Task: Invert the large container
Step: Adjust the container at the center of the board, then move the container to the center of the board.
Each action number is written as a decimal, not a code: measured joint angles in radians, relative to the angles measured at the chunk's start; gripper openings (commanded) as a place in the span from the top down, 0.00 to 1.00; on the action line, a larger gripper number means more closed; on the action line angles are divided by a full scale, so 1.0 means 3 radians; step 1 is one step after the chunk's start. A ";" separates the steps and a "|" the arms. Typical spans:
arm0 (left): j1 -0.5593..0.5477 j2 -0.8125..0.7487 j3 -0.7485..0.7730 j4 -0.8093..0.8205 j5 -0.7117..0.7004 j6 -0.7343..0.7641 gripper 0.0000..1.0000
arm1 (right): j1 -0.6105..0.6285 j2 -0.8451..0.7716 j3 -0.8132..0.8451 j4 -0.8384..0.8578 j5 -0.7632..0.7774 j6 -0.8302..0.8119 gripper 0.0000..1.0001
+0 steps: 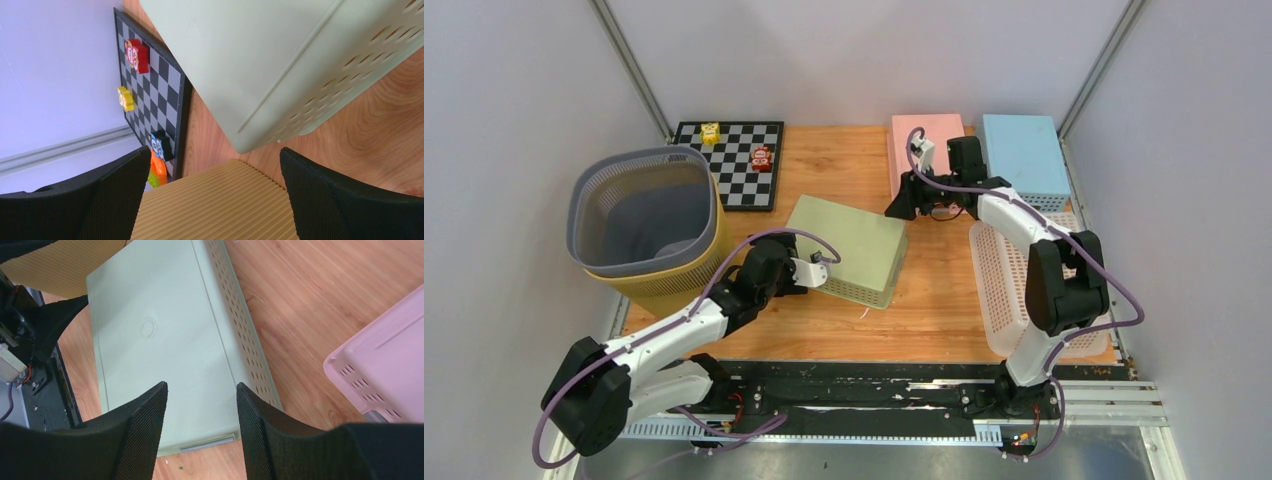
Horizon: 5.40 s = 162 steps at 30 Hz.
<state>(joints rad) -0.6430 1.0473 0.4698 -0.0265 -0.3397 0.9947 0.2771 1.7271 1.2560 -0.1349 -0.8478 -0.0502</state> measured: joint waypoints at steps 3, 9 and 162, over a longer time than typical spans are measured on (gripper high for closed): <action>0.0000 0.0003 -0.0001 0.0001 0.0000 -0.0001 0.00 | -0.0010 0.0003 0.0034 0.0001 0.0038 -0.0003 0.44; 0.0000 0.0113 -0.0001 0.0090 -0.0001 -0.0015 0.00 | -0.0011 0.0159 0.0037 -0.0118 0.0134 -0.0139 0.44; 0.0591 -0.1937 0.0727 -0.1378 0.1893 -0.1085 0.00 | 0.1878 0.1504 0.1036 0.0739 0.3292 -0.3680 0.30</action>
<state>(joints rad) -0.4656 0.4664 0.6880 -0.4400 0.2283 0.6693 0.8406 2.1784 1.5669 0.0868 0.1398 -1.1542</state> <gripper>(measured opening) 0.999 0.701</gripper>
